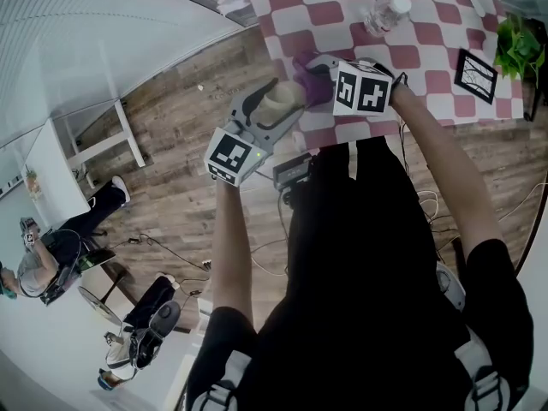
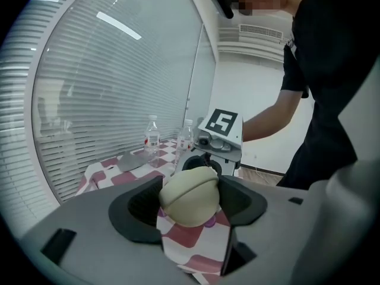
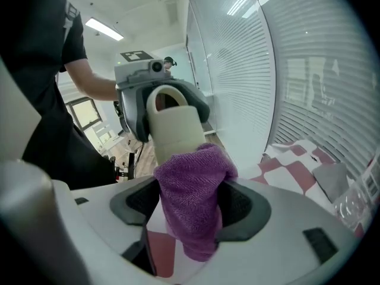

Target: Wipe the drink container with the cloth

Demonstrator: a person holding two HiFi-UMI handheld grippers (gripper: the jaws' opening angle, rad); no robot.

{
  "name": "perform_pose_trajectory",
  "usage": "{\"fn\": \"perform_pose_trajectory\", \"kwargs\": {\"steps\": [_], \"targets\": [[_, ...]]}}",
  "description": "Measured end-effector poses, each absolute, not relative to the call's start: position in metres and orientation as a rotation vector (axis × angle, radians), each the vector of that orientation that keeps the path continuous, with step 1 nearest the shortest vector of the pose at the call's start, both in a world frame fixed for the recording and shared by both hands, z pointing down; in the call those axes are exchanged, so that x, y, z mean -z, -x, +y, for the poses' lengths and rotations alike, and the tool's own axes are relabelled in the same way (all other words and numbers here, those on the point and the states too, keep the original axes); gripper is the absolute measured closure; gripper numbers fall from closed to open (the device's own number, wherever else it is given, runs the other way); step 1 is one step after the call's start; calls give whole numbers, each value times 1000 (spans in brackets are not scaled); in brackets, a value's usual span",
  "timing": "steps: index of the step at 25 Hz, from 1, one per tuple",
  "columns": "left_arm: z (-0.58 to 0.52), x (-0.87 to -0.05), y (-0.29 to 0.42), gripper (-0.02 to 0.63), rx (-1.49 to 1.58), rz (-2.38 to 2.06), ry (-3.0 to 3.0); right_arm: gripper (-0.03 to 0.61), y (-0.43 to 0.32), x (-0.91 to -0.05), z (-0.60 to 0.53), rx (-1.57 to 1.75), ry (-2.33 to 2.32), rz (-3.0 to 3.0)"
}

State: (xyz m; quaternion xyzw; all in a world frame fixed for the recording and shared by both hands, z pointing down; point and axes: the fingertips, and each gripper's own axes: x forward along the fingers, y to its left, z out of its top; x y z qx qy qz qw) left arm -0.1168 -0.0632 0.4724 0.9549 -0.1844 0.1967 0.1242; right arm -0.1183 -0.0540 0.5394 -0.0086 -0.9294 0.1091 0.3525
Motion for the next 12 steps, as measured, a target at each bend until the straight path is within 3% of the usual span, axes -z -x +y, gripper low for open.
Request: {"fn": "perform_pose_trajectory", "kwargs": {"steps": [12], "targets": [[-57,-468,107,330,-654,-454,-2853,272,133,-502,-49,-98,140,-2416]]}}
